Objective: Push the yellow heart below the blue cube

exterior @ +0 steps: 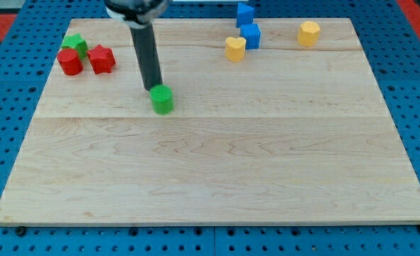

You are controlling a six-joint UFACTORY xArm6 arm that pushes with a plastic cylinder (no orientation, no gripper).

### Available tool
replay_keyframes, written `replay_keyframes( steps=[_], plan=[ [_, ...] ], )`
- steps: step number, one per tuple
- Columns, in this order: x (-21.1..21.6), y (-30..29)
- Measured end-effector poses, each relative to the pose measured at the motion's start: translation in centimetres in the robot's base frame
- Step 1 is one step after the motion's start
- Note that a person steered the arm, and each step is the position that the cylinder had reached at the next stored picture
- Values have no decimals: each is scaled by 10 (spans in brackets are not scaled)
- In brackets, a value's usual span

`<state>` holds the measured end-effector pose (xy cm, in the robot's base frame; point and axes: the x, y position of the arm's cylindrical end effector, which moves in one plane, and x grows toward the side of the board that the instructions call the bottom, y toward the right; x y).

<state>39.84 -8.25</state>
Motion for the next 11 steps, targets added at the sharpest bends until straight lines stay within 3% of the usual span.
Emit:
replay_keyframes(
  steps=[2, 3, 4, 5, 7, 8, 10, 11],
  plan=[
    [-18, 203],
    [-54, 189],
    [-83, 97],
    [-100, 45],
    [-142, 60],
    [-138, 101],
    [-90, 140],
    [-70, 125]
  ],
)
